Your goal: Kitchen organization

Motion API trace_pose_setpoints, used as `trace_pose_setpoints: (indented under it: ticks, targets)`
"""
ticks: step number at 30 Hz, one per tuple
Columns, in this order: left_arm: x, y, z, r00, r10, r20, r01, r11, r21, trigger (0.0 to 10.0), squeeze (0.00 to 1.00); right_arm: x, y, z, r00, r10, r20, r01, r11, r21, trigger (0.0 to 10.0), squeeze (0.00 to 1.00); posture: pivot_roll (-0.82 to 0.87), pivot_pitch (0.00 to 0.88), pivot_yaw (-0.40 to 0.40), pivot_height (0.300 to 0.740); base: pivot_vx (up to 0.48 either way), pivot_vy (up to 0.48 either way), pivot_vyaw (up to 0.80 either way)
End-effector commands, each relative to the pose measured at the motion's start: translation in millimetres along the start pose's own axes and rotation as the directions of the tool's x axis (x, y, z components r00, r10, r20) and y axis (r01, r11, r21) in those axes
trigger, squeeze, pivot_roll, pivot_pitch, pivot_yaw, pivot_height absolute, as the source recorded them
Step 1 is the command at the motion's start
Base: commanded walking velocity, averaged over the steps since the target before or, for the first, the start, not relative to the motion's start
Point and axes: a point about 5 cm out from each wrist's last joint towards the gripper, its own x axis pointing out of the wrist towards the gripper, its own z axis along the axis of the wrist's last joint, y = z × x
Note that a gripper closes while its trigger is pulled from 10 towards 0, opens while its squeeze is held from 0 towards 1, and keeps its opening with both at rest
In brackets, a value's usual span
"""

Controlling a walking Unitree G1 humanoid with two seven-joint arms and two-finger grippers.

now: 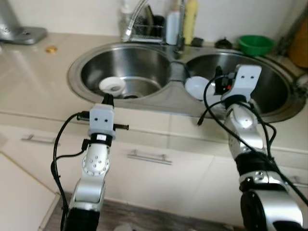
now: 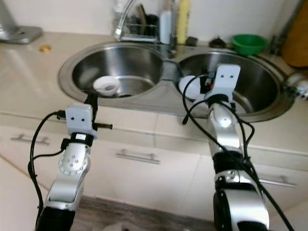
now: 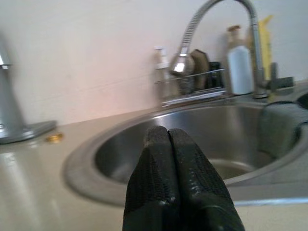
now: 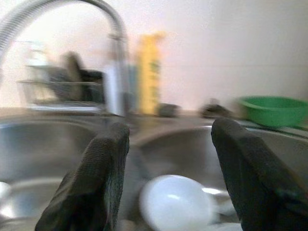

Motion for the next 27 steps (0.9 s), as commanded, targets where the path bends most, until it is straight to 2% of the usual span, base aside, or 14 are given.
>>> trace_pose_setpoints:
  ticks: [1,2,5,8,19,24,27]
  targets:
    - [0.6,3.3,2,1.000,0.006,0.010,-0.006,1.000,0.003,10.0,0.00,-2.6,6.7,10,0.998,0.020,0.060,-0.022,0.999,0.026,10.0,0.00,0.03,0.009,0.007,0.740,0.000,0.480,0.00]
    - [0.7,3.5,3,1.000,0.005,0.014,-0.005,1.000,0.002,10.0,0.00,-7.7,9.6,13,0.996,0.030,0.086,-0.033,0.999,0.041,10.0,0.00,0.03,0.009,0.007,0.740,0.000,0.480,0.00]
    - [0.6,3.8,3,1.000,0.003,0.016,-0.003,1.000,0.002,10.0,0.00,-14.3,15.3,16,0.991,0.069,0.118,-0.071,0.997,0.008,10.0,0.00,0.03,0.010,0.008,0.740,0.000,0.480,0.00]
    - [0.2,3.8,4,1.000,0.001,0.017,-0.001,1.000,0.002,10.0,0.00,-21.1,19.8,14,0.988,0.105,0.116,-0.100,0.994,-0.046,10.0,0.00,0.03,0.013,0.008,0.740,0.000,0.480,0.00]
    - [-1.5,3.4,4,1.000,-0.006,0.017,0.006,1.000,0.000,10.0,0.00,-42.9,23.8,8,0.985,0.139,0.104,-0.131,0.988,-0.079,10.0,0.00,0.02,0.021,0.008,0.740,0.000,0.480,0.00]
    - [-1.7,3.5,5,1.000,-0.001,0.028,0.001,1.000,-0.004,10.0,0.00,-49.1,25.2,8,0.985,0.142,0.098,-0.134,0.988,-0.078,10.0,0.00,0.02,0.021,0.008,0.740,0.000,0.451,-0.58]
    - [-1.7,3.4,6,0.999,-0.005,0.040,0.005,1.000,0.004,10.0,0.00,-51.3,25.1,8,0.986,0.136,0.100,-0.129,0.989,-0.077,10.0,0.00,0.02,0.021,0.007,0.740,0.000,0.000,-0.80]
